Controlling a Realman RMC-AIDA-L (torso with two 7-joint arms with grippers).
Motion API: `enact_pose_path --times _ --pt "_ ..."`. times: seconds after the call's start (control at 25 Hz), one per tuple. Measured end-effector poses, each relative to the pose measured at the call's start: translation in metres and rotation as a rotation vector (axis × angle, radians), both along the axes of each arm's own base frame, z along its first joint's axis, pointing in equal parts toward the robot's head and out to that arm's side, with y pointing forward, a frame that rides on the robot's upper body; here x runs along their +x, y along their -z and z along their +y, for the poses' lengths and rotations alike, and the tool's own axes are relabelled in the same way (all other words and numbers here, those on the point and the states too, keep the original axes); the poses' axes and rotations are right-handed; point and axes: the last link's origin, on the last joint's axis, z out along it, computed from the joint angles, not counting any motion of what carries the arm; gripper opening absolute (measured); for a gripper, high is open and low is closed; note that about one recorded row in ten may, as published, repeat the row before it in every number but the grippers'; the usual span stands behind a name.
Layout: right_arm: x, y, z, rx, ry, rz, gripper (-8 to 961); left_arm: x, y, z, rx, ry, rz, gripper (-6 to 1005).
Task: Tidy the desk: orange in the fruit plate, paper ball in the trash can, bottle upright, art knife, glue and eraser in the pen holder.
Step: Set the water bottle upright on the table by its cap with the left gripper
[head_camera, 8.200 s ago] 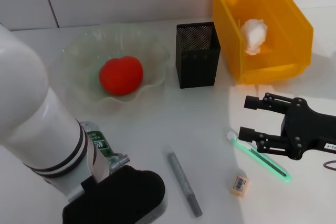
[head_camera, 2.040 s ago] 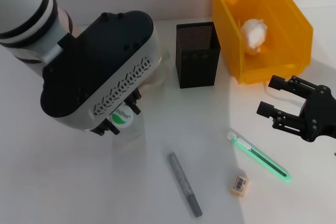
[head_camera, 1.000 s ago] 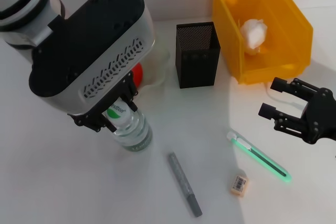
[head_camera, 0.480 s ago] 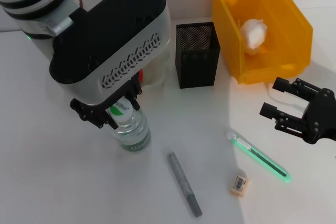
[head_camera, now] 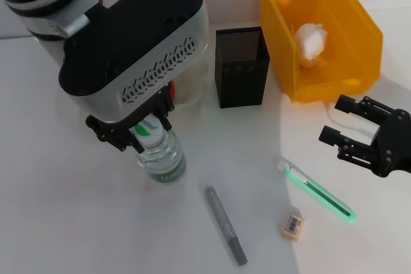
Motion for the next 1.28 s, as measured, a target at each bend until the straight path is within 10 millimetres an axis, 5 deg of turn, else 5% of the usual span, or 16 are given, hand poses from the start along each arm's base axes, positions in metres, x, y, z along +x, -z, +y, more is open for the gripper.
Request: enact_pose_path --times 1.28 --pt "0.001 -0.004 0.001 0.014 -0.012 -0.016 736 0.018 0.014 0.011 0.076 0.001 0.050 453"
